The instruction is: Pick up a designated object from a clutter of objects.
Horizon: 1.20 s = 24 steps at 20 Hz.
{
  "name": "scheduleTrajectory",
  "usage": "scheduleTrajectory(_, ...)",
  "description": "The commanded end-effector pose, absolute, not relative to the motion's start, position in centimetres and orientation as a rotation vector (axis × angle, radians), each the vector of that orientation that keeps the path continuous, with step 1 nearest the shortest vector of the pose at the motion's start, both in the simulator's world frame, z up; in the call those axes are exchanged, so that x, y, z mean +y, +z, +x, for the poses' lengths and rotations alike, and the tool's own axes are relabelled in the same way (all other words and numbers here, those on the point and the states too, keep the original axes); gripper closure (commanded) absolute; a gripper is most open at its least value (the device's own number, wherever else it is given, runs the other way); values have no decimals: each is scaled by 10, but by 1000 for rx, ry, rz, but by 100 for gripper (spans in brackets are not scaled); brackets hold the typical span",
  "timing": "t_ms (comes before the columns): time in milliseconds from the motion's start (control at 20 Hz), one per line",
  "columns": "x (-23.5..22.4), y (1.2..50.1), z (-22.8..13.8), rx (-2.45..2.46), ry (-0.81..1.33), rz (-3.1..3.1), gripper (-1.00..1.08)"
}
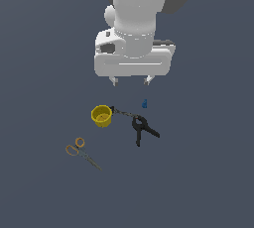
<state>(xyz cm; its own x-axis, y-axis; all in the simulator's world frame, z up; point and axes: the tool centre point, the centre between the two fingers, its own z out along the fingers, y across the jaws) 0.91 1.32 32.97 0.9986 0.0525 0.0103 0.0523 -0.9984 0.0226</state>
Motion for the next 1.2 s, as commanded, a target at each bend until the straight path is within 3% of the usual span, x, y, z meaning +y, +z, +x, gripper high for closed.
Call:
scheduleTrajectory(0, 13, 330, 9, 82, 17, 3118, -20)
scheduleTrajectory(1150, 26, 317, 12, 226, 41, 3137, -20)
